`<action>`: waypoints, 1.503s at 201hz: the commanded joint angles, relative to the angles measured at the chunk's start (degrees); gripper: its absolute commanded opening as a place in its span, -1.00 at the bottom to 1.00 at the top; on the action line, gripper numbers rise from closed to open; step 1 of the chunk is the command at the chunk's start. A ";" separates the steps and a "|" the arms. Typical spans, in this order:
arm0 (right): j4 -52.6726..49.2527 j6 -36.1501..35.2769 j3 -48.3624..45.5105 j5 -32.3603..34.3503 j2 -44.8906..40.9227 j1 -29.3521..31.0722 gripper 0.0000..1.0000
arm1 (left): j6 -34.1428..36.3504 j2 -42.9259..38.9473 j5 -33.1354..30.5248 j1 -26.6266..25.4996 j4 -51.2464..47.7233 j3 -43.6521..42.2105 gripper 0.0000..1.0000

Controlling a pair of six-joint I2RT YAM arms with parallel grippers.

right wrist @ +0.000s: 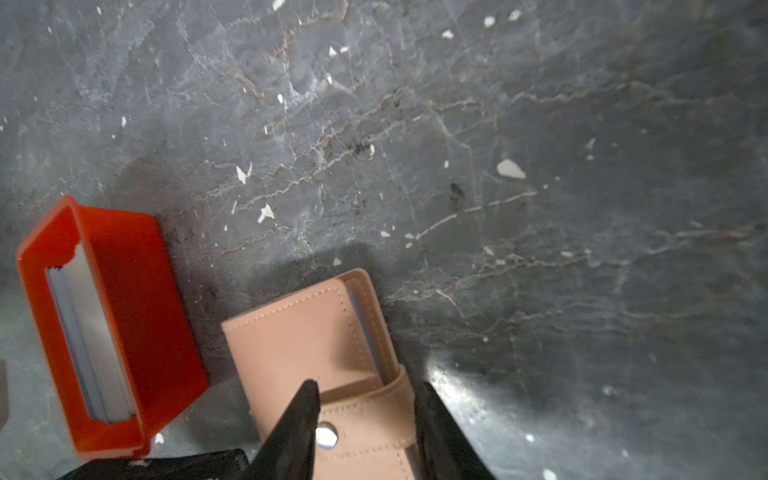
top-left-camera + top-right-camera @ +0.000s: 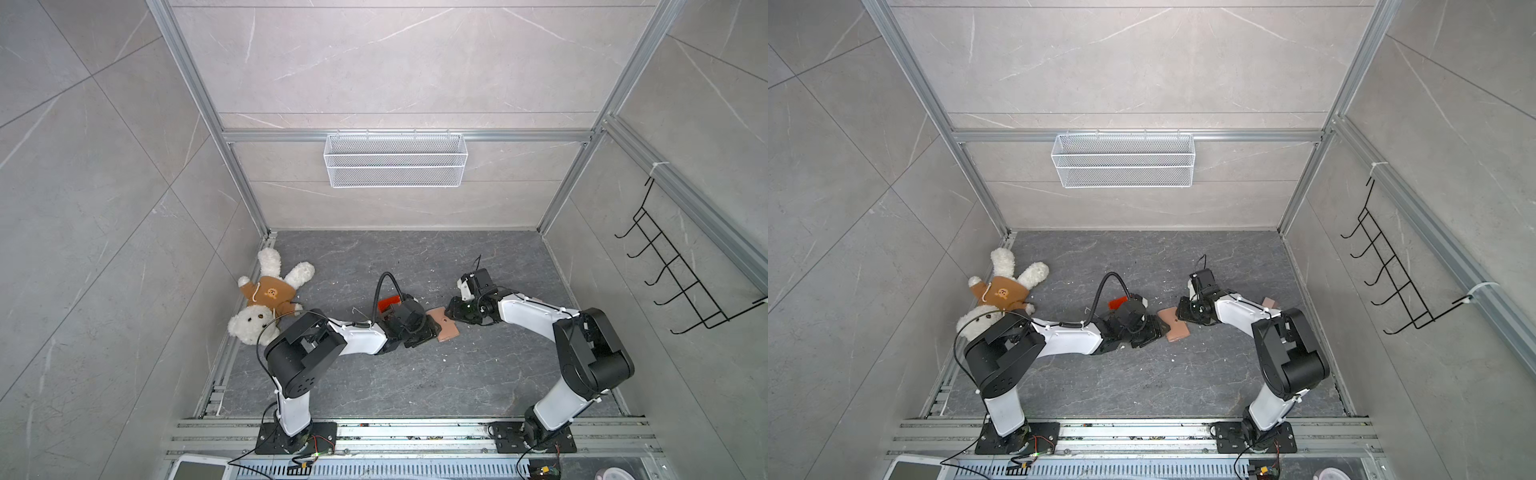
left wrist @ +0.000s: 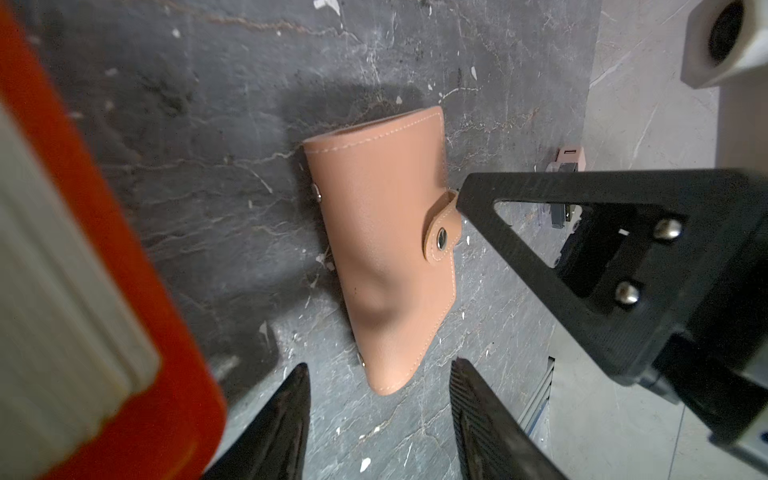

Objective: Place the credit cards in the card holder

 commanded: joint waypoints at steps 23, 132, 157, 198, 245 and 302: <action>1.52 -0.37 -1.86 0.27 0.26 0.09 -0.28 | -1.05 1.83 0.25 -0.05 4.09 1.23 0.10; 4.45 4.01 -15.41 -0.40 -9.33 0.16 -0.52 | -0.17 3.54 4.98 0.45 9.98 0.62 0.08; 4.74 5.78 -17.91 0.11 -12.21 0.14 -0.51 | 0.02 3.45 6.85 0.50 12.45 0.19 0.08; 6.80 8.85 -20.85 0.33 -13.83 0.16 -0.52 | -0.65 3.98 9.13 0.42 15.34 -1.11 0.07; 7.44 9.43 -21.94 0.42 -13.97 0.15 -0.55 | 0.68 2.81 8.22 0.07 8.07 -1.23 0.07; 8.26 9.87 -22.94 0.31 -14.44 0.16 -0.56 | 1.53 3.61 9.48 -0.27 5.75 -1.05 0.07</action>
